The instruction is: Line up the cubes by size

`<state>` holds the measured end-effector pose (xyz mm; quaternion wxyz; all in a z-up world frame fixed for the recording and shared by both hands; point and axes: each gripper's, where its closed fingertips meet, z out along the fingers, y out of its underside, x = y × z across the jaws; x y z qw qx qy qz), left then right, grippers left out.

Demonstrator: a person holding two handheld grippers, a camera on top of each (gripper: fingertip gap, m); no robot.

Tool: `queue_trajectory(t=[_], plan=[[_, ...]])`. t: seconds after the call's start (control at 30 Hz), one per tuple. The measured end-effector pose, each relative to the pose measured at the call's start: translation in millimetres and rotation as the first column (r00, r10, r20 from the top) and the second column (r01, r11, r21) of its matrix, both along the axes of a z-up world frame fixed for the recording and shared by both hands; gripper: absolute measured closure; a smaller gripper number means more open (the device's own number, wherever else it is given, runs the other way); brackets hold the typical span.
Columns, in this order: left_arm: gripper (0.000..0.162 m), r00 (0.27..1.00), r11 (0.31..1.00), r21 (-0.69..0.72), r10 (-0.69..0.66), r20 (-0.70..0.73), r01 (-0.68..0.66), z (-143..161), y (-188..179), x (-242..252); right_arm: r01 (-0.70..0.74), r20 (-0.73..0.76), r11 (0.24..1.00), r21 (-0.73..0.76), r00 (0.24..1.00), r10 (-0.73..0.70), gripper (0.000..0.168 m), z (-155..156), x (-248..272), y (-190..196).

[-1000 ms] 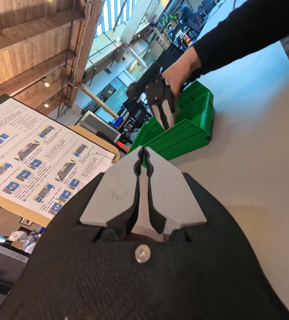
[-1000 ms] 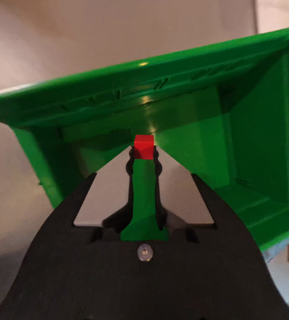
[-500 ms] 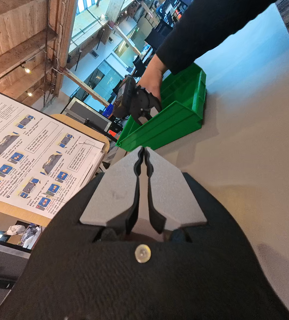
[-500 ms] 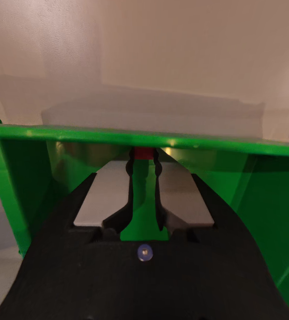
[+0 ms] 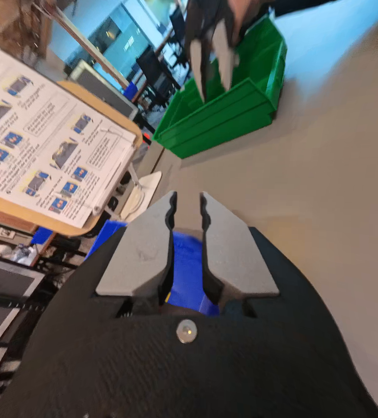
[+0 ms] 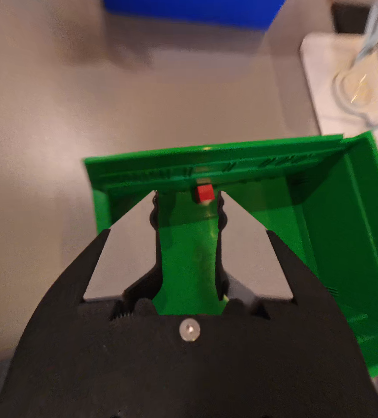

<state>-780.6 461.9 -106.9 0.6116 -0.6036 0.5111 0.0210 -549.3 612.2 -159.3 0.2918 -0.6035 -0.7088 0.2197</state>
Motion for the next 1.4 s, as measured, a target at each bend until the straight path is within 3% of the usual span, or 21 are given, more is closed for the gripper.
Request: queue_trajectory(t=[0.13,0.23,0.33,0.53,0.67,0.8,0.9,0.97,1.07,1.13,1.23,1.4], plan=[[0.128,0.976,0.973,-0.206,0.062,-0.210,-0.106,-15.0,27.9,-54.7,0.001,-0.234,0.998,0.068,0.972,0.015,0.128,31.5,8.9,-38.9],[0.127,0.936,0.895,-0.412,0.018,-0.352,-0.173,-36.7,48.4,-81.7,-0.045,-0.272,0.996,0.083,0.960,0.066,0.126,31.1,7.3,-69.2],[0.133,0.888,0.819,-0.522,-0.036,-0.459,-0.236,-61.3,70.0,-99.0,-0.081,-0.284,0.994,0.068,0.954,0.097,0.120,28.2,1.8,-89.7],[0.124,0.752,0.724,-0.573,-0.116,-0.649,-0.383,-112.5,97.5,-127.6,-0.108,-0.281,0.993,0.048,0.952,0.117,0.117,22.2,1.0,-107.6],[0.116,0.664,0.744,-0.513,-0.125,-0.737,-0.429,-127.5,112.9,-137.7,-0.107,-0.297,0.994,0.034,0.948,0.112,0.118,22.7,6.4,-110.7],[0.133,0.640,0.755,-0.511,-0.161,-0.752,-0.411,-137.5,118.3,-140.8,-0.096,-0.315,0.995,0.015,0.944,0.095,0.120,21.8,9.4,-110.3],[0.136,0.694,0.775,-0.515,-0.140,-0.706,-0.368,-124.2,120.5,-131.8,-0.103,-0.349,0.994,-0.019,0.933,0.090,0.122,24.9,7.6,-114.1],[0.136,0.778,0.825,-0.481,-0.083,-0.623,-0.297,-98.9,124.6,-116.2,-0.091,-0.401,0.993,-0.074,0.915,0.054,0.125,33.4,1.4,-115.2],[0.136,0.936,0.932,-0.347,-0.028,-0.351,-0.103,-36.8,122.3,-70.6,-0.087,-0.498,0.968,-0.236,0.866,-0.044,0.130,54.5,-16.6,-116.4],[0.137,0.989,0.981,-0.193,-0.057,-0.139,0.030,10.3,109.2,-35.3,-0.085,-0.534,0.939,-0.333,0.838,-0.114,0.130,67.9,-31.8,-113.5],[0.137,0.987,0.988,-0.001,-0.155,0.030,0.155,51.8,80.0,13.4,-0.094,-0.564,0.889,-0.447,0.801,-0.199,0.127,87.6,-59.8,-107.9],[0.137,0.958,0.949,0.155,-0.284,0.036,0.275,57.9,45.3,89.4,-0.168,-0.560,0.808,-0.565,0.797,-0.225,0.116,100.8,-109.2,-113.0]])
